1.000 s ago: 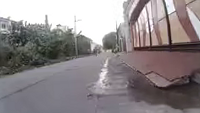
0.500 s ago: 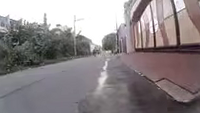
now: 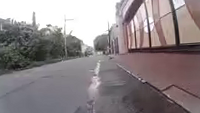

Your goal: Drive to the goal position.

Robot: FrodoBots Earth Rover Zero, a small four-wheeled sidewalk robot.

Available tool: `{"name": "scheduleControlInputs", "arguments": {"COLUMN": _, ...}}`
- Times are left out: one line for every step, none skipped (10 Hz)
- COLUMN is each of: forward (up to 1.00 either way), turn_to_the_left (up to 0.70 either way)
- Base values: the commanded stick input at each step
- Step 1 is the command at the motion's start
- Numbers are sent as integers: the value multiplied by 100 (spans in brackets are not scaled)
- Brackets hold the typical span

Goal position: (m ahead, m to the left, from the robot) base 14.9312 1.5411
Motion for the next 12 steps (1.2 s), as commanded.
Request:
{"name": "scheduleControlInputs", "arguments": {"forward": 100, "turn_to_the_left": -3}}
{"name": "scheduleControlInputs", "arguments": {"forward": 100, "turn_to_the_left": -24}}
{"name": "scheduleControlInputs", "arguments": {"forward": 100, "turn_to_the_left": -34}}
{"name": "scheduleControlInputs", "arguments": {"forward": 100, "turn_to_the_left": -23}}
{"name": "scheduleControlInputs", "arguments": {"forward": 100, "turn_to_the_left": 6}}
{"name": "scheduleControlInputs", "arguments": {"forward": 100, "turn_to_the_left": 6}}
{"name": "scheduleControlInputs", "arguments": {"forward": 100, "turn_to_the_left": 6}}
{"name": "scheduleControlInputs", "arguments": {"forward": 100, "turn_to_the_left": 6}}
{"name": "scheduleControlInputs", "arguments": {"forward": 100, "turn_to_the_left": 6}}
{"name": "scheduleControlInputs", "arguments": {"forward": 100, "turn_to_the_left": 6}}
{"name": "scheduleControlInputs", "arguments": {"forward": 100, "turn_to_the_left": 3}}
{"name": "scheduleControlInputs", "arguments": {"forward": 100, "turn_to_the_left": -14}}
